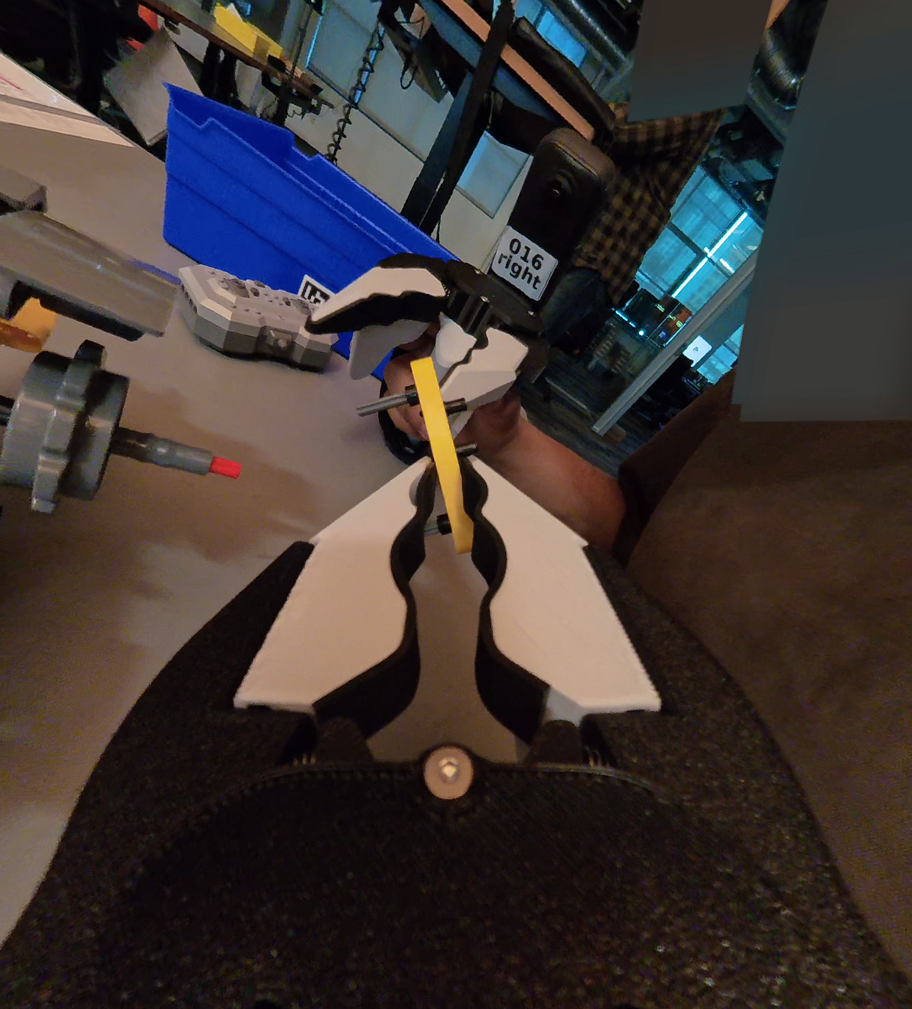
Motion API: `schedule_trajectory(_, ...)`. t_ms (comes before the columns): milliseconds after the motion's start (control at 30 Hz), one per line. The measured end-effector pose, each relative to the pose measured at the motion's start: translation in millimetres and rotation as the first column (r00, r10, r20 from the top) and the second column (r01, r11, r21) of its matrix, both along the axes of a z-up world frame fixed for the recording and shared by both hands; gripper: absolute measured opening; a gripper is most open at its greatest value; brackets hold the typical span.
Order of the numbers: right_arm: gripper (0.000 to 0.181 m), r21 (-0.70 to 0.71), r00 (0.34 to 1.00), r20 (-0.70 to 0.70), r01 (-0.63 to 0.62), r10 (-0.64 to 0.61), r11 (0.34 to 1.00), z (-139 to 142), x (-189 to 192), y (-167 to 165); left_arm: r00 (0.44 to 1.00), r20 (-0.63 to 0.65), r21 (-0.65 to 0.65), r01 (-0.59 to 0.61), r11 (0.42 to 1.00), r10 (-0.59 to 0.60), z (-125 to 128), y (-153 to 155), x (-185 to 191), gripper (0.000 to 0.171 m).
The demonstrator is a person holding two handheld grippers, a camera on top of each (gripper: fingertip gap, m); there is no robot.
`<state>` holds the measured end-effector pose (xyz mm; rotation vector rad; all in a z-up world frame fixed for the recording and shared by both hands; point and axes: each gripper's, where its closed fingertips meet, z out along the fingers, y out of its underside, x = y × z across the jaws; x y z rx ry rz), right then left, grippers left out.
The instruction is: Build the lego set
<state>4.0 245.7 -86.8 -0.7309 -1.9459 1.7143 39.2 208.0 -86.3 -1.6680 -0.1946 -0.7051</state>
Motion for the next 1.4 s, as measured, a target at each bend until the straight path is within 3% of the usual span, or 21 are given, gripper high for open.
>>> schedule_trajectory(633, 0.043, 0.131, 0.998, -0.043, -0.038, 0.043, 0.991, -11, 8, -19, 0.992, 0.115, -0.047, 0.058, 0.997, -0.053, -12, 3, 3, 0.006)
schedule_trajectory(900, 0.0, 0.219, 0.992, -0.065, -0.094, 0.111, 0.971, -19, 19, -30, 0.991, 0.121, -0.072, 0.072, 0.995, -0.063, -17, 4, 5, 0.006)
schedule_trajectory(1133, 0.003, 0.221, 0.995, -0.041, -0.08, 0.092, 0.972, -22, 16, -26, 0.991, 0.121, -0.08, 0.066, 0.995, -0.057, -18, 4, 4, 0.006)
schedule_trajectory(1300, 0.041, 0.204, 0.999, -0.014, 0.045, -0.043, 0.978, -22, -3, -10, 0.985, 0.164, -0.06, 0.07, 0.996, -0.059, -15, 3, 2, 0.006)
schedule_trajectory(1400, 0.049, 0.17, 0.998, -0.056, 0.049, -0.04, 0.984, -14, -3, -13, 0.972, 0.218, -0.046, 0.102, 0.994, -0.089, -14, 2, 5, 0.006)
